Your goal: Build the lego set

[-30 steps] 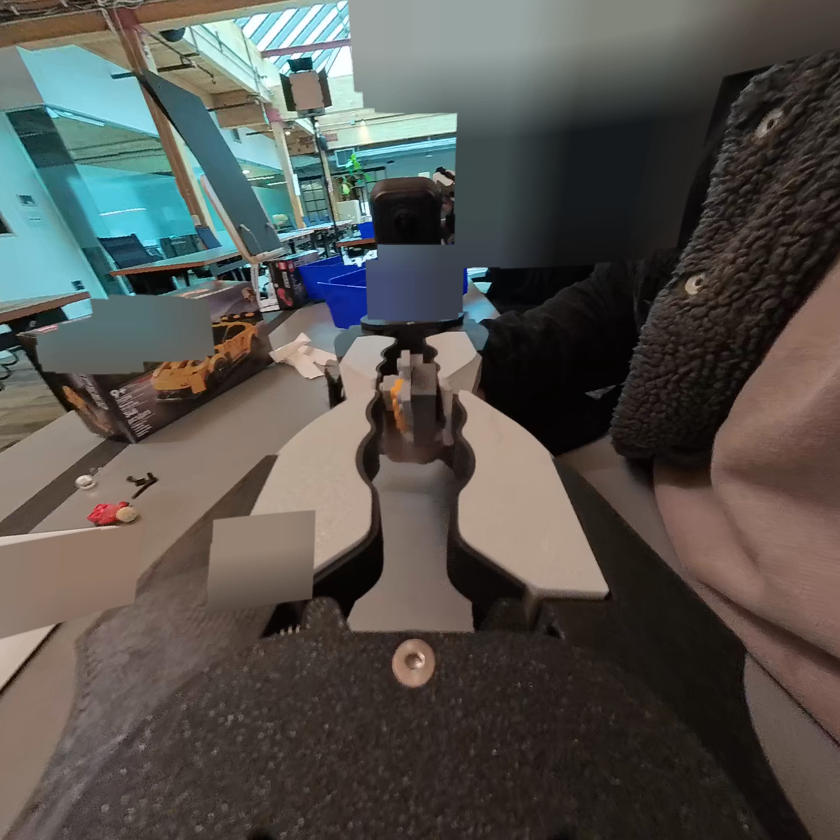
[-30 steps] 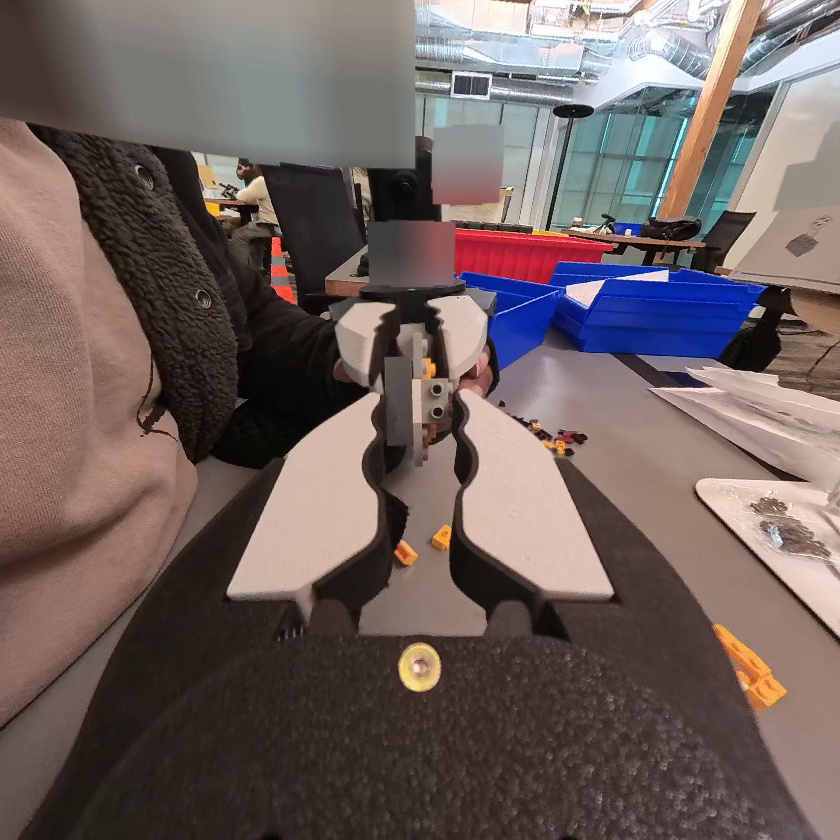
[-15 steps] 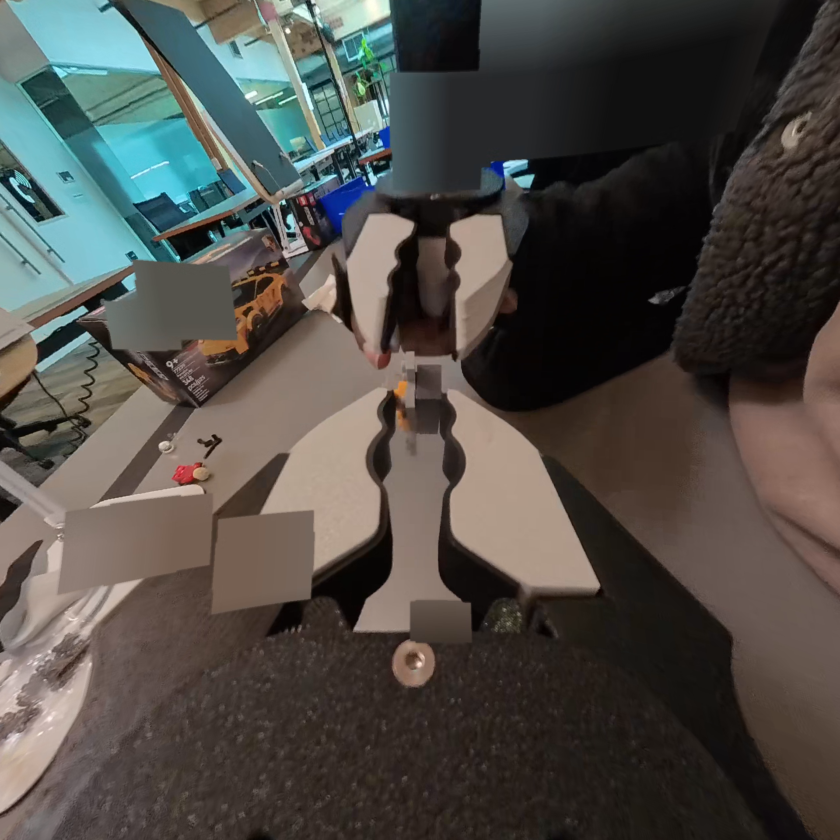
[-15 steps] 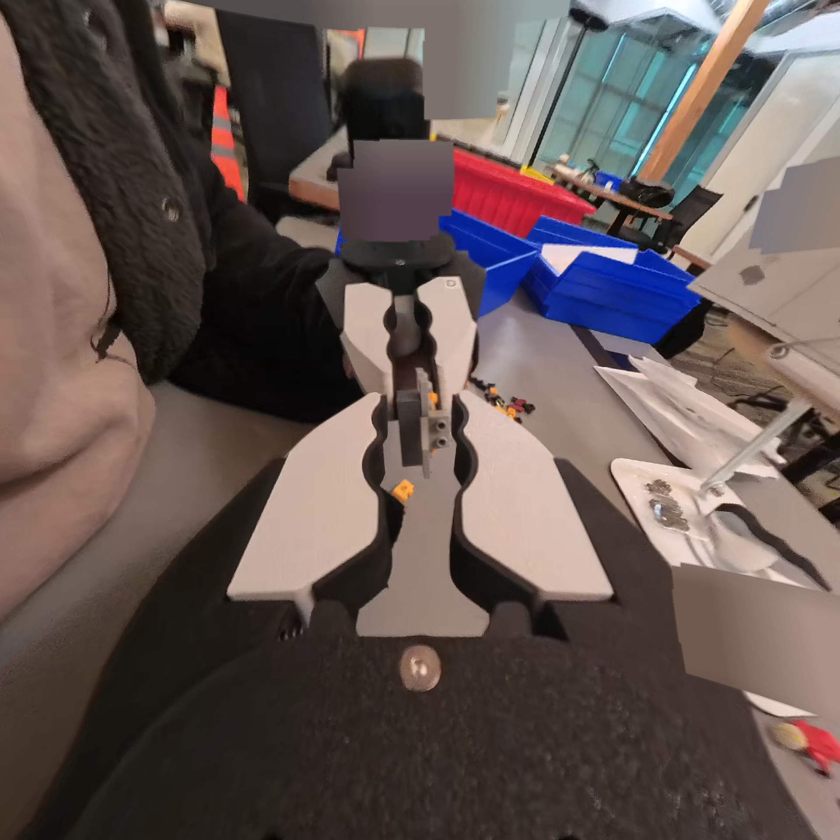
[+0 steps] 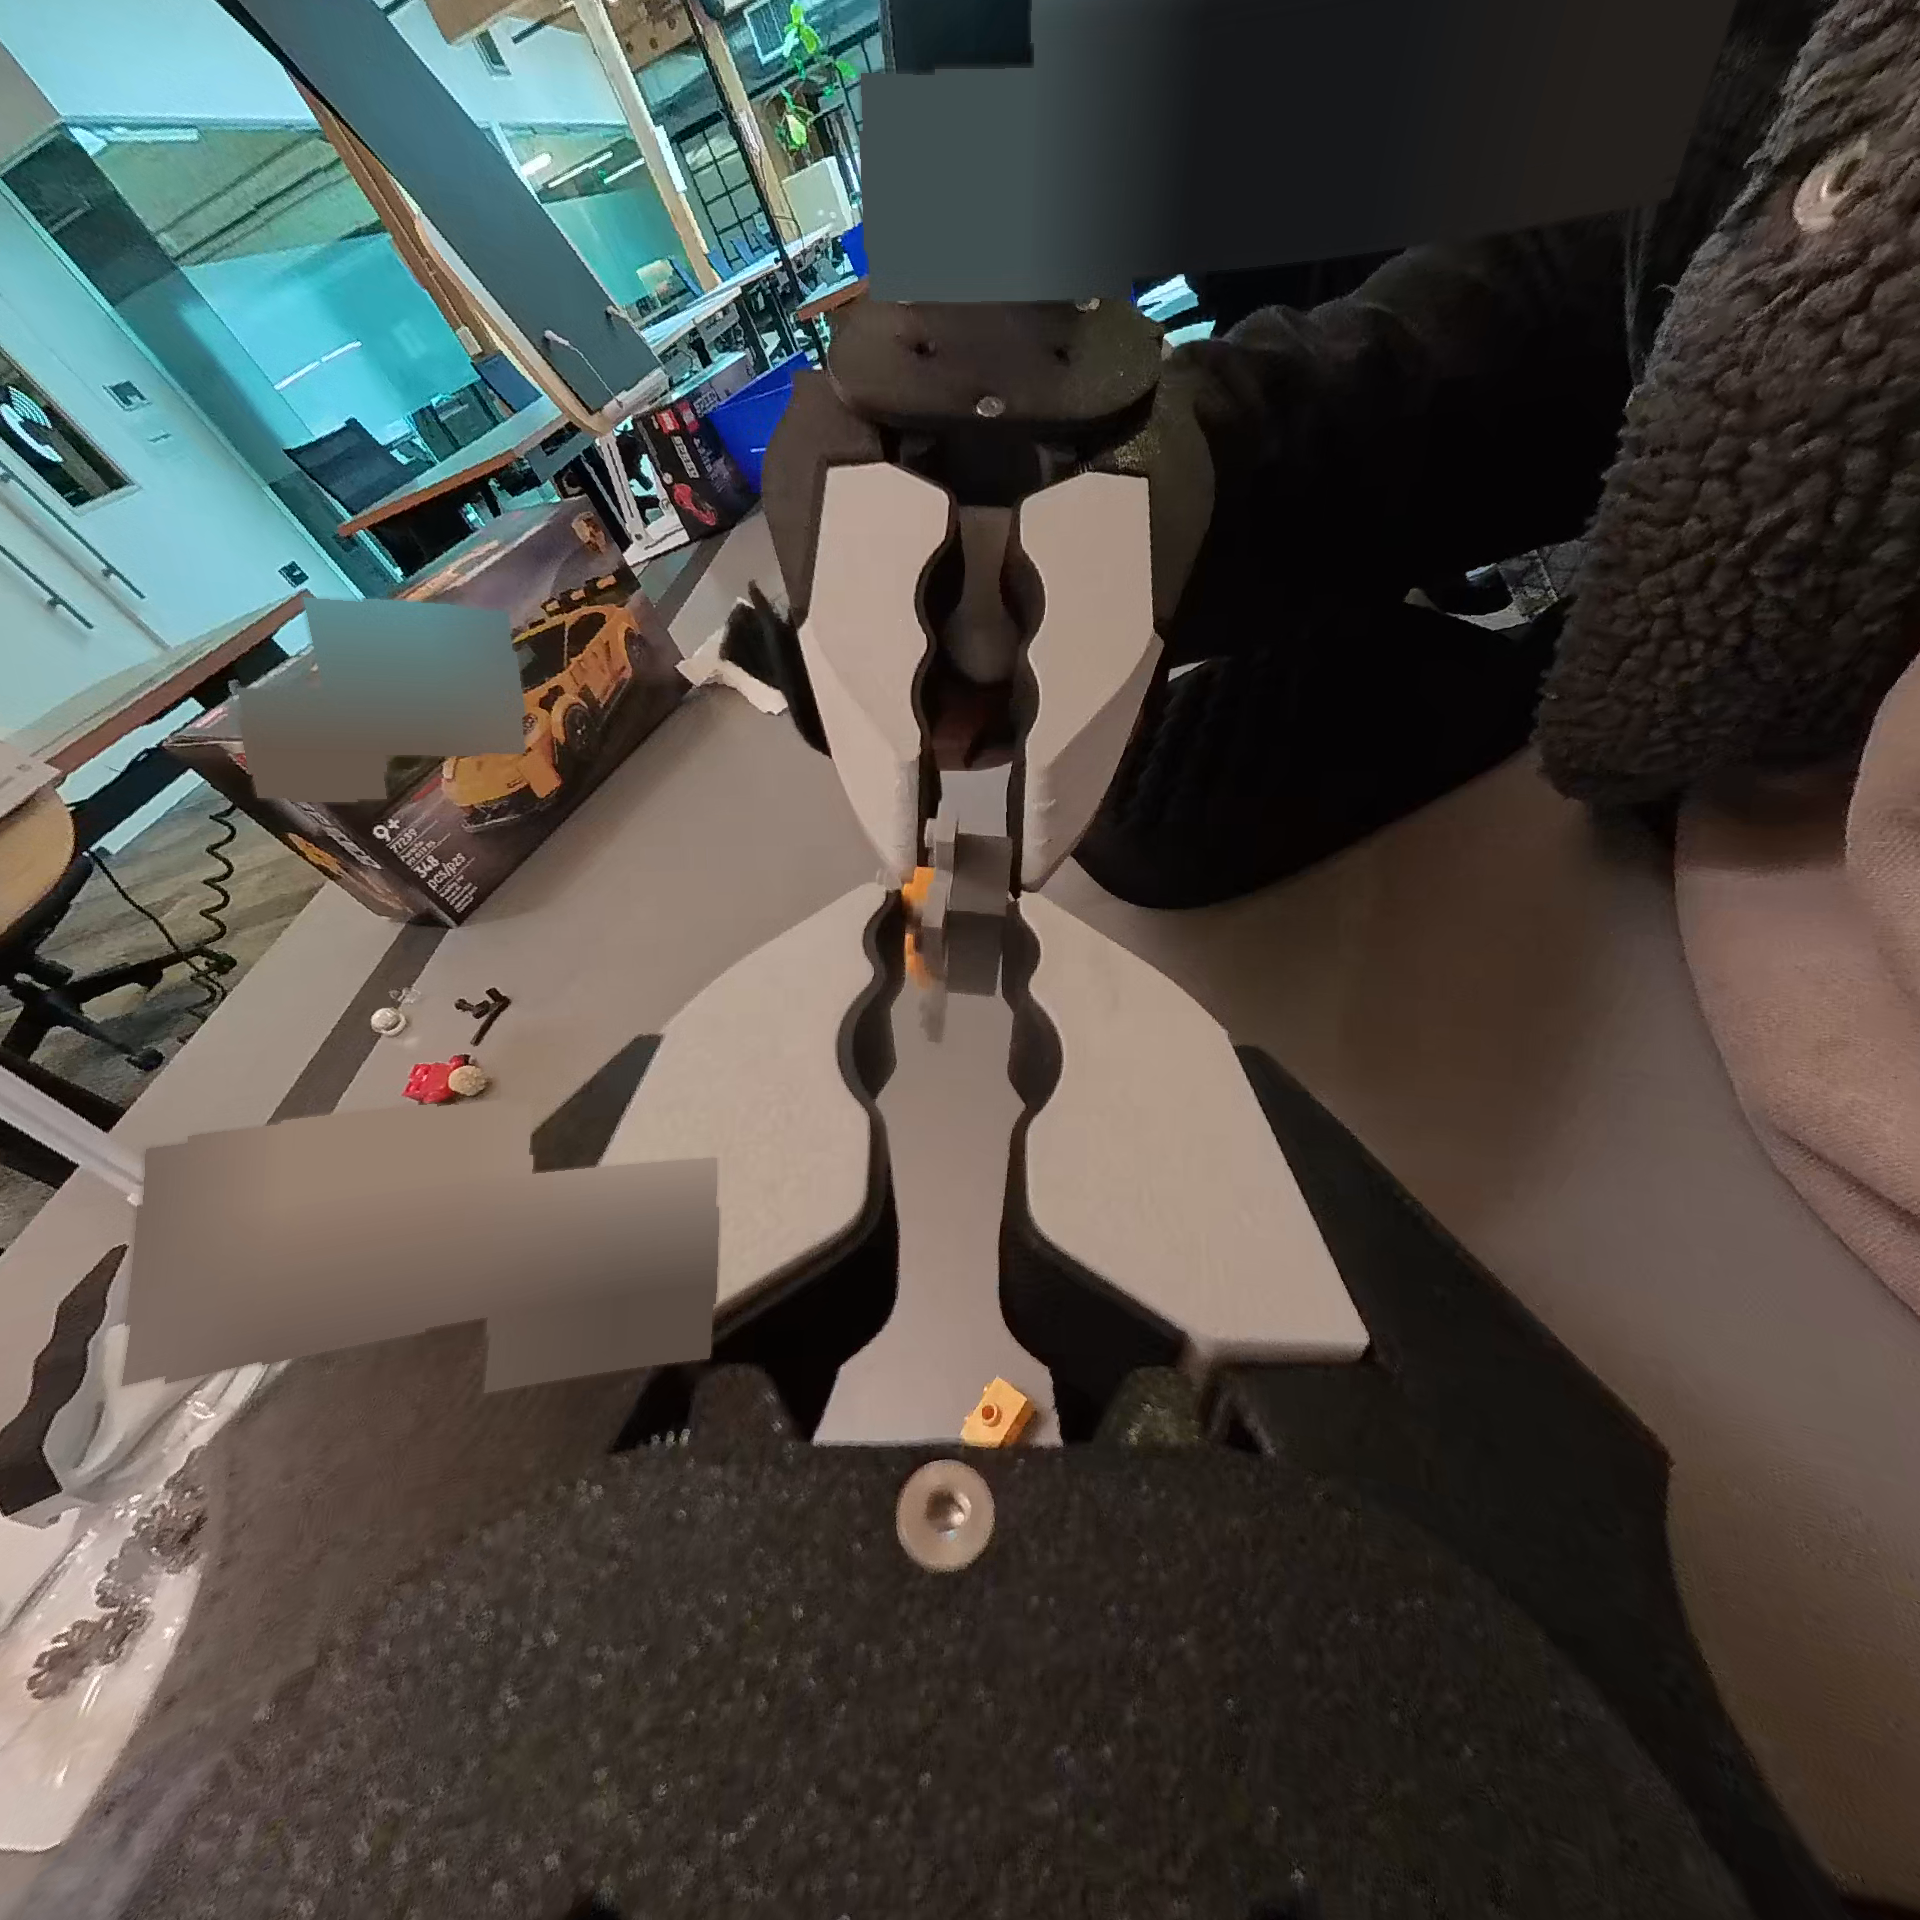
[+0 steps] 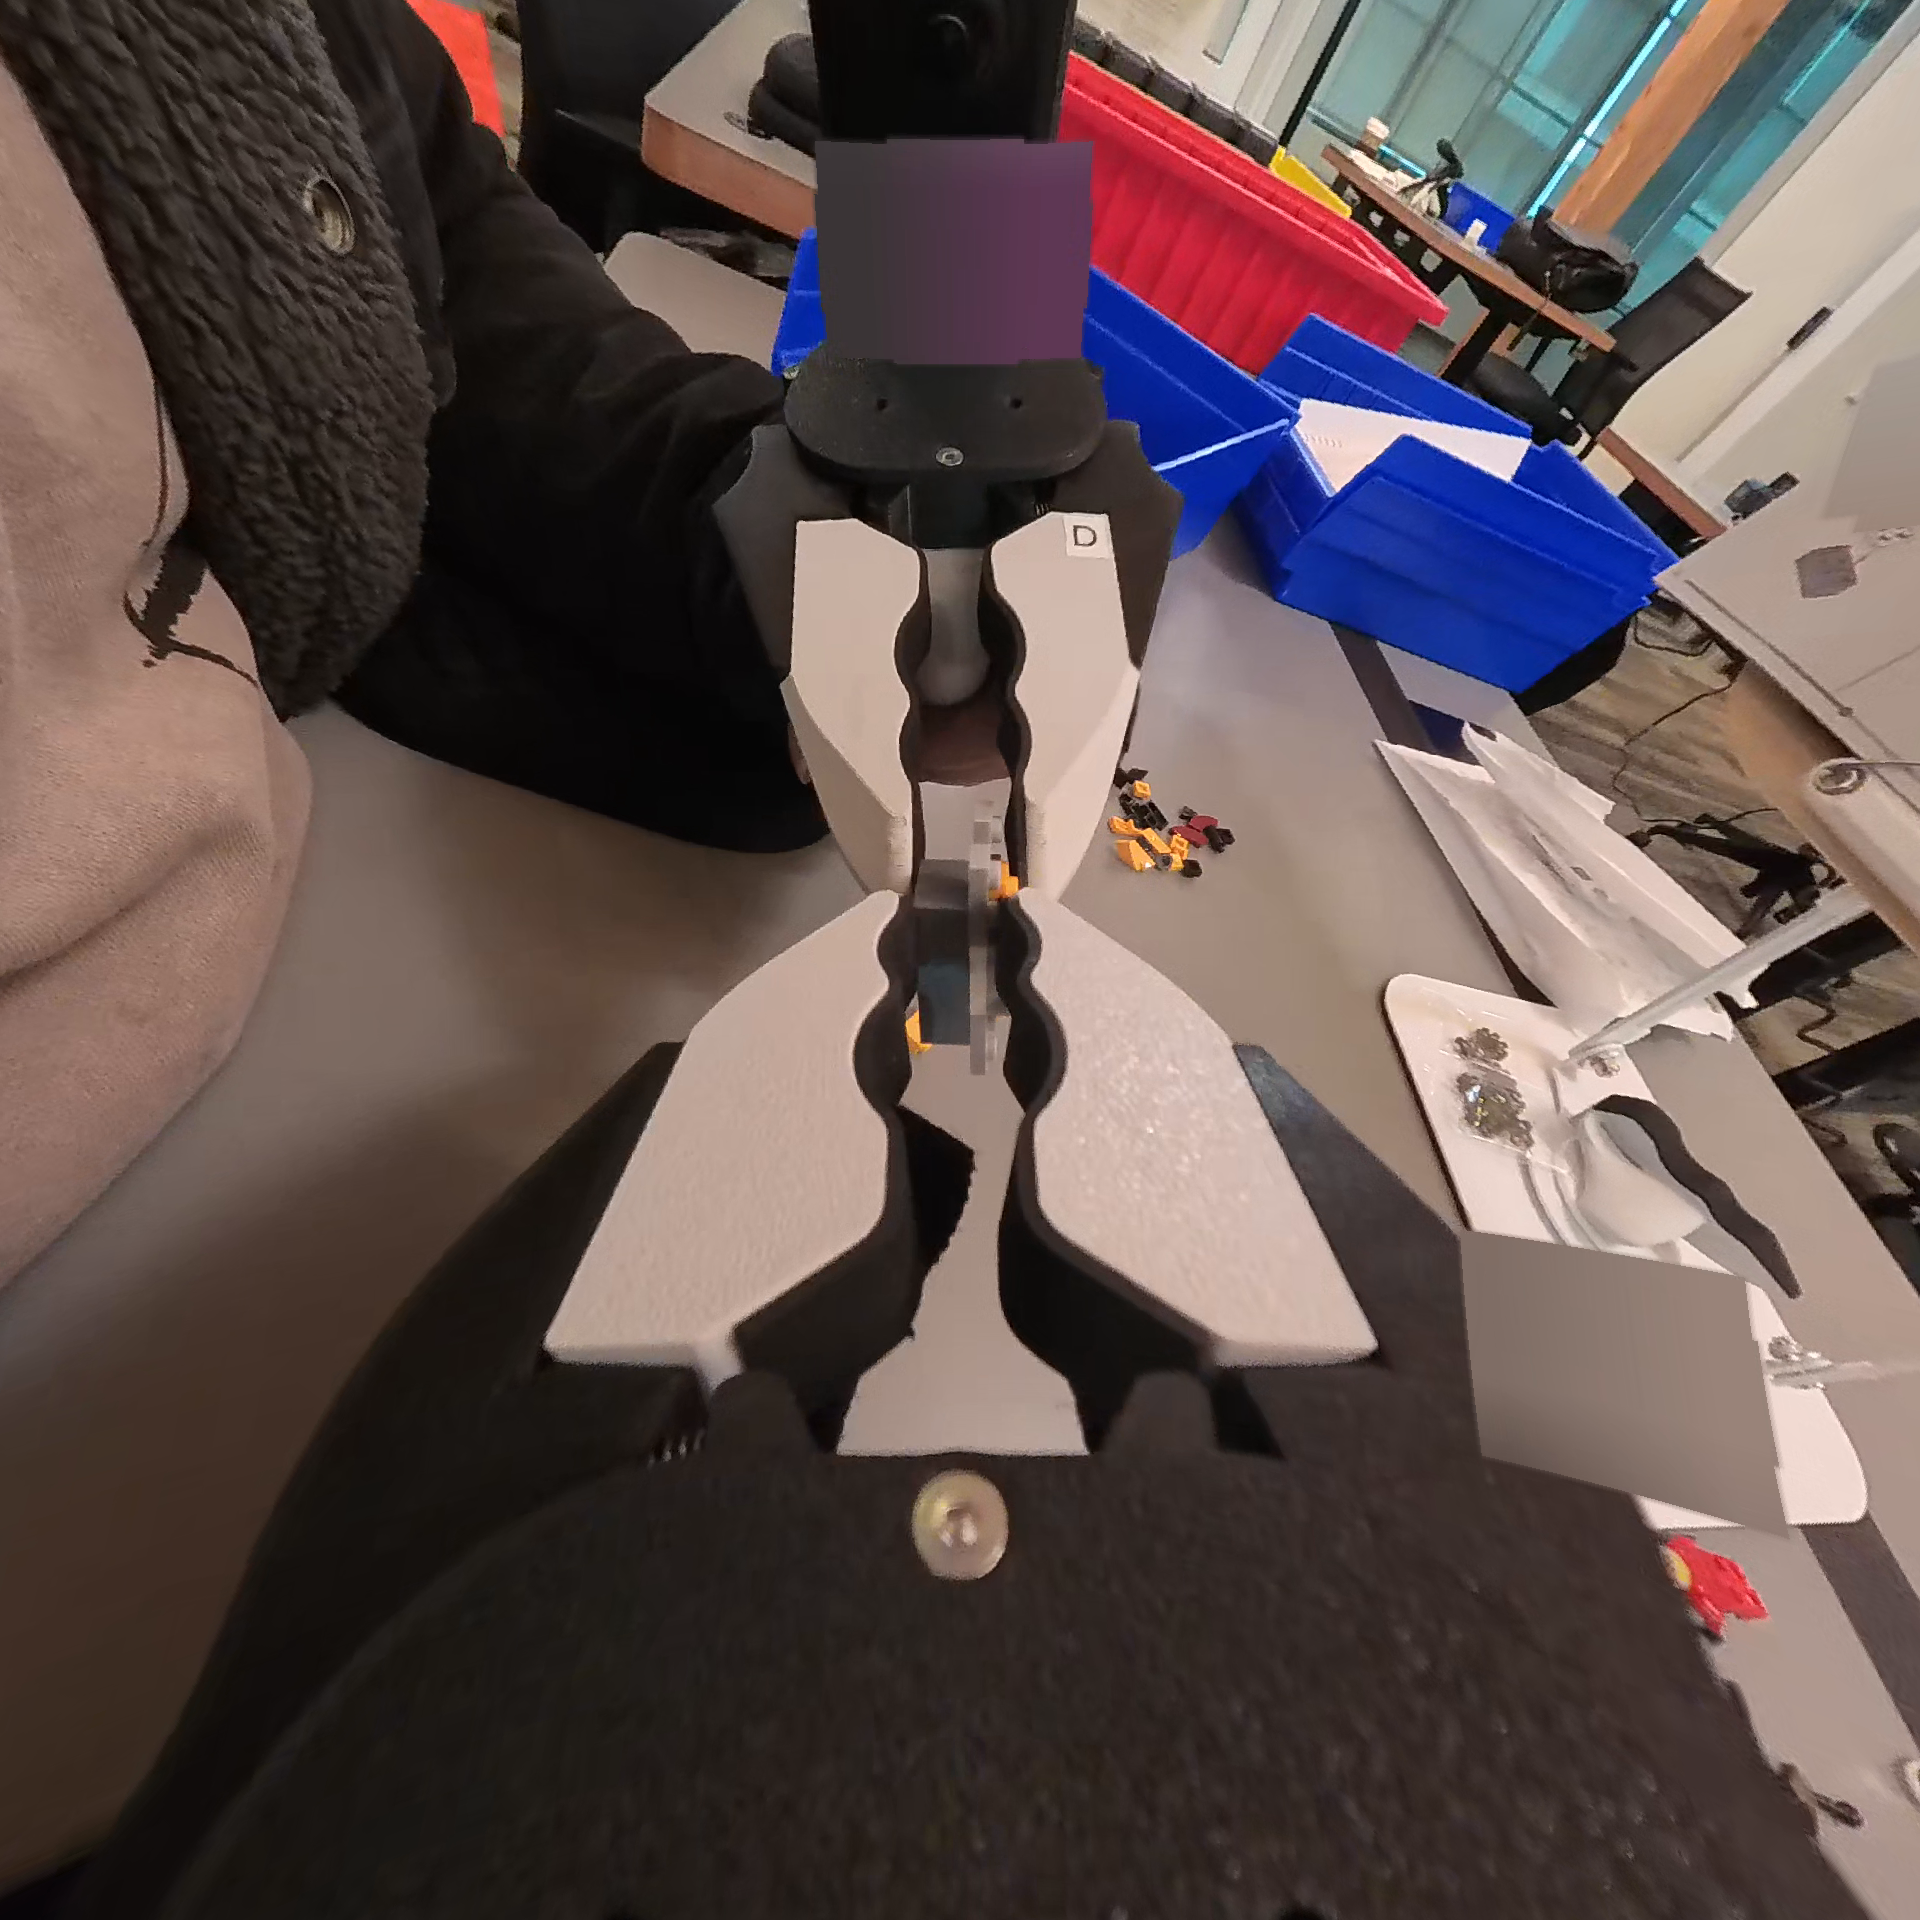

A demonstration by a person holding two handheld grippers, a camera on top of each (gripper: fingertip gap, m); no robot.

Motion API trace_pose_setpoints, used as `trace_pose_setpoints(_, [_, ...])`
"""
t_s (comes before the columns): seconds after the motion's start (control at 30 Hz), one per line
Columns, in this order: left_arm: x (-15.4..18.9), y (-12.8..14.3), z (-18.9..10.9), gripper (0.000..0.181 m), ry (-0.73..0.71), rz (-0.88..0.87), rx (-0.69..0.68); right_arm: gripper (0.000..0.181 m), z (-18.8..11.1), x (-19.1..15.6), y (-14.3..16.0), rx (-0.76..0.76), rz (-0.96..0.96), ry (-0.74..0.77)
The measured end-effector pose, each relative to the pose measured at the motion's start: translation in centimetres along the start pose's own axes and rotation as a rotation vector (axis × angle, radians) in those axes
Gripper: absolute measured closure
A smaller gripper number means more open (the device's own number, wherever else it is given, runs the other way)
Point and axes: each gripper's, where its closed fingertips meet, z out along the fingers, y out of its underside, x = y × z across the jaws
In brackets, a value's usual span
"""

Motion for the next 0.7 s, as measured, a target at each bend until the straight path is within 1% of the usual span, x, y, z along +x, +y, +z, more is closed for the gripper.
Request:
trace_pose_setpoints(0.2, [-0.1, -0.2, -0.1, 0.163, 0.003, -0.011, 0.027, 0.167, 0.0, 0.0, -0.3, 0.037, 0.033, 0.004])
trace_pose_setpoints(0.3, [-0.6, -1.1, -0.6, 0.163, -0.009, -0.031, 0.135, 0.166, -0.3, 0.6, -1.4, 0.059, 0.046, 0.048])
trace_pose_setpoints(0.33, [-0.7, -1.4, -0.9, 0.164, -0.004, -0.047, 0.173, 0.154, -0.5, 0.8, -1.7, 0.056, 0.028, 0.052])
trace_pose_setpoints(0.37, [-0.8, -1.7, -1.2, 0.163, 0.005, -0.070, 0.207, 0.147, -0.7, 0.7, -1.7, 0.042, 0.029, 0.035])
trace_pose_setpoints(0.43, [-1.0, -2.4, -1.7, 0.164, 0.018, -0.107, 0.276, 0.142, -0.8, 1.0, -1.1, 0.002, 0.033, 0.037])
trace_pose_setpoints(0.5, [-0.9, -2.8, -1.9, 0.164, 0.035, -0.119, 0.310, 0.142, -0.6, 0.9, -0.7, 0.000, 0.046, 0.033])
trace_pose_setpoints(0.57, [-0.7, -3.0, -1.9, 0.164, 0.044, -0.122, 0.328, 0.143, -0.2, 0.6, -1.0, 0.017, 0.047, 0.027])
trace_pose_setpoints(0.6, [-0.6, -3.1, -1.9, 0.164, 0.049, -0.128, 0.338, 0.147, 0.0, 0.6, -0.9, 0.007, 0.038, 0.030])
trace_pose_setpoints(0.63, [-0.6, -3.1, -1.9, 0.164, 0.054, -0.135, 0.346, 0.156, 0.2, 0.7, -0.9, 0.001, 0.030, 0.043])
trace_pose_setpoints(0.7, [-0.7, -3.2, -2.0, 0.164, 0.052, -0.138, 0.360, 0.159, 0.3, 0.8, -1.0, 0.000, 0.028, 0.052])
